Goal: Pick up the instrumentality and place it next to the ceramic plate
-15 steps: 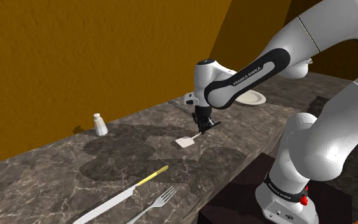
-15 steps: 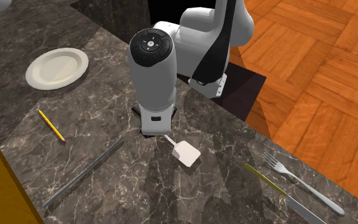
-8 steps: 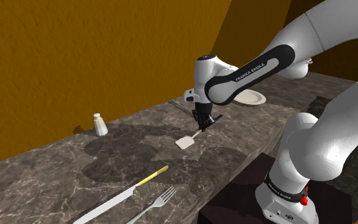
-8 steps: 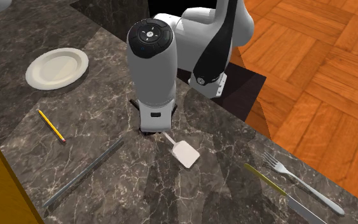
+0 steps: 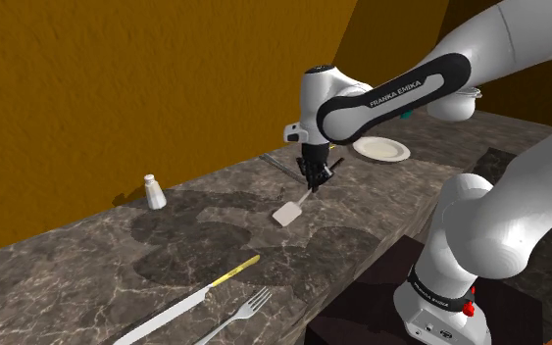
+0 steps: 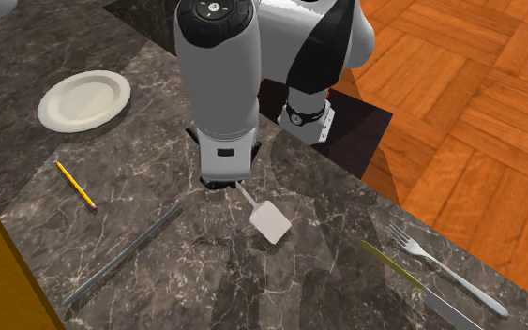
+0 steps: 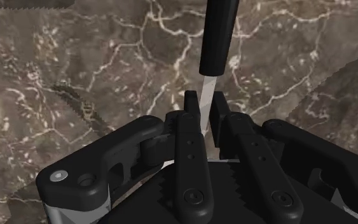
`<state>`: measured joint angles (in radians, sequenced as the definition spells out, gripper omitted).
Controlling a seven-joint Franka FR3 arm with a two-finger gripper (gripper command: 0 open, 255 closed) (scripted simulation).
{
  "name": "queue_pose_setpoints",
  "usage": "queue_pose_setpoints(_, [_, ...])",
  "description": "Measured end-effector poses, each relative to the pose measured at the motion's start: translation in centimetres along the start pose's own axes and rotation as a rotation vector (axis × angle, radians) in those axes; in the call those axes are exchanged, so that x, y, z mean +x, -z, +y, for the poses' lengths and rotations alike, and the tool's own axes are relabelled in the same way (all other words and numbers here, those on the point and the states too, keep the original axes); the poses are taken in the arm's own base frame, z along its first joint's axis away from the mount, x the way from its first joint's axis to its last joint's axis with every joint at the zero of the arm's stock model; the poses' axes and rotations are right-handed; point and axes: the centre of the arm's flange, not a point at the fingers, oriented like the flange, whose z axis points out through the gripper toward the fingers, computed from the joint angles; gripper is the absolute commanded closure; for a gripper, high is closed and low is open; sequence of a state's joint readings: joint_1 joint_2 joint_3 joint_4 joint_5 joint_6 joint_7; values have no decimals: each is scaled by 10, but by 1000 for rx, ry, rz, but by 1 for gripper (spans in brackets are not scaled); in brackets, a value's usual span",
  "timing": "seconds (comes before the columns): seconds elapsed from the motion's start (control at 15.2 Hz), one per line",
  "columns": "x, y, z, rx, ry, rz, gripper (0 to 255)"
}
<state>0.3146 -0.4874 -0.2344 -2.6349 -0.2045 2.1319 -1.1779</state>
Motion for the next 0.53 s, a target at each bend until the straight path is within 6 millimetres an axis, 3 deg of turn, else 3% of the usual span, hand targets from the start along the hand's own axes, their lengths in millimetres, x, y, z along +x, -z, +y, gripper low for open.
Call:
queue_pose_setpoints(0.33, [-2,23,1,0,0,0,255])
queue_pose_setpoints(0.53, [-28,23,-10,0,-1,0,255])
